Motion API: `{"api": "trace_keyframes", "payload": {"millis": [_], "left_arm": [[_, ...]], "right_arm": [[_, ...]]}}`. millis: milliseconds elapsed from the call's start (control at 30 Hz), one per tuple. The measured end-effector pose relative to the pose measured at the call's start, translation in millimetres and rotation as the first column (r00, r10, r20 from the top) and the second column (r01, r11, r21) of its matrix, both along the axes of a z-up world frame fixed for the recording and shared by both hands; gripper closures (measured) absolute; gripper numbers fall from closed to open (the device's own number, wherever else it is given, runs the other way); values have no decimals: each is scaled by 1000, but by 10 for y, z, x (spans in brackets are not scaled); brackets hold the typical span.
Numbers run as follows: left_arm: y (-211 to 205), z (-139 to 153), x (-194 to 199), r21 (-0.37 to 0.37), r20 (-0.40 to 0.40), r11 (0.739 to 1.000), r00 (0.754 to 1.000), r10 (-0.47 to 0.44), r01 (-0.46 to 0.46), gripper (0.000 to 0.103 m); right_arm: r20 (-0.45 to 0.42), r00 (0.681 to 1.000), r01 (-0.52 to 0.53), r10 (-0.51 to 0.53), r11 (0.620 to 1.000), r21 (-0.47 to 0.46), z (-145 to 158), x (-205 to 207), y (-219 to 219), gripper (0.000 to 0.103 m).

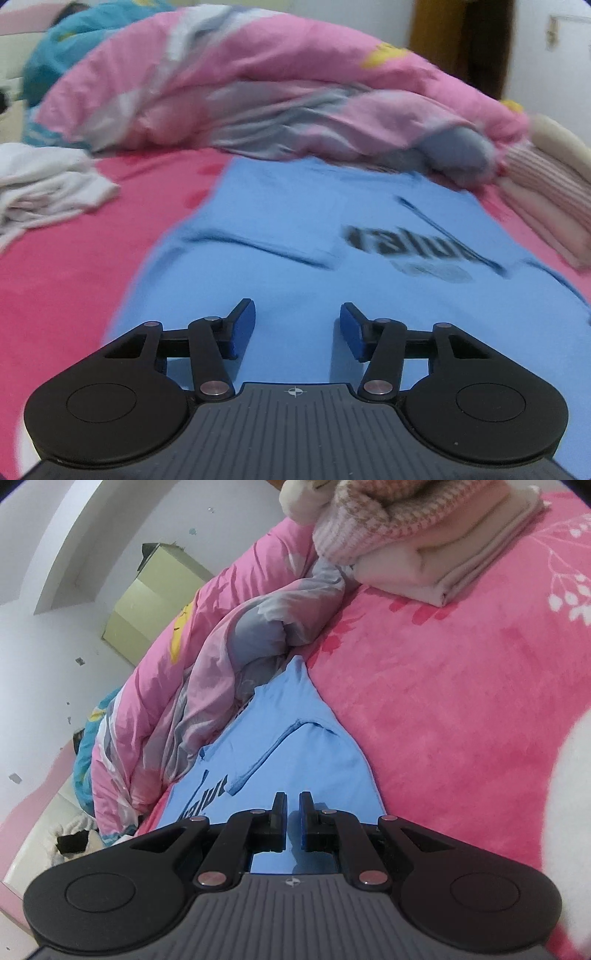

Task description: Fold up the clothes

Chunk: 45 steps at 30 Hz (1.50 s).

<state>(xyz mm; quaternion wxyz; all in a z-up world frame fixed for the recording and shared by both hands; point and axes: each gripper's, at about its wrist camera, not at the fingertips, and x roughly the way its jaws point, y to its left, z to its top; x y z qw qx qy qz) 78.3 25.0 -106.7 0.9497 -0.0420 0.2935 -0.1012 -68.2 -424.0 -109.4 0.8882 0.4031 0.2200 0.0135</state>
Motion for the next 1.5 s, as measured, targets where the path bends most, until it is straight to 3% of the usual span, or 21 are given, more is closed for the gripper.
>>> {"api": "trace_keyframes", "payload": {"millis": [100,167,233,400,533,600,700,833,1000,1100,1167,1267,1367,1500], "left_arm": [[311,10,151,-23,-31,993,993,116,-116,50],[406,68,149,-30,-31,992,992,125,-126,50],[332,146,101,10,-11,994,994,111,-111,49],[-155,185,100,22,-39,996,995,-90,90,44],[-480,49,196,70,-63,985,986,-153,157,44],[-438,-8,287,70,-56,989,991,-126,129,42],[-155,-7,446,-16,-71,999,996,-51,50,45],[168,93,467,-10,-62,998,996,63,-64,43],[548,274,119,-79,-50,991,994,100,-104,37],[688,366,-198,-142,-27,986,996,80,-83,30],[693,381,-398,-145,-29,988,999,41,-45,29],[641,359,-651,-127,-41,992,999,-20,14,29],[545,300,-897,-96,-39,993,996,-74,70,28],[395,166,-1165,14,9,994,994,-111,111,26]], "right_arm": [[-2,1000,-6,6,1000,6,-9,-2,-9,96],[-3,1000,-9,9,1000,9,-13,-2,-13,96],[-3,1000,-9,10,1000,10,-14,-9,-8,96],[-9,1000,-9,9,1000,5,-21,16,6,96],[-20,1000,-18,18,1000,-6,-23,56,16,96],[-20,1000,-21,21,1000,-3,-28,60,8,96],[-19,1000,-25,25,1000,6,-38,59,-10,96],[-17,1000,-23,23,1000,20,-49,60,-31,96],[-16,1000,-18,18,1000,24,-46,69,-41,96],[-11,1000,-20,20,1000,25,-38,60,-26,94],[2,1000,-31,31,999,16,-13,48,21,78],[27,997,-65,66,997,-38,62,30,154,65],[39,995,-85,89,992,-92,109,-15,276,64],[28,999,-33,36,994,-99,104,-179,231,64]]}}
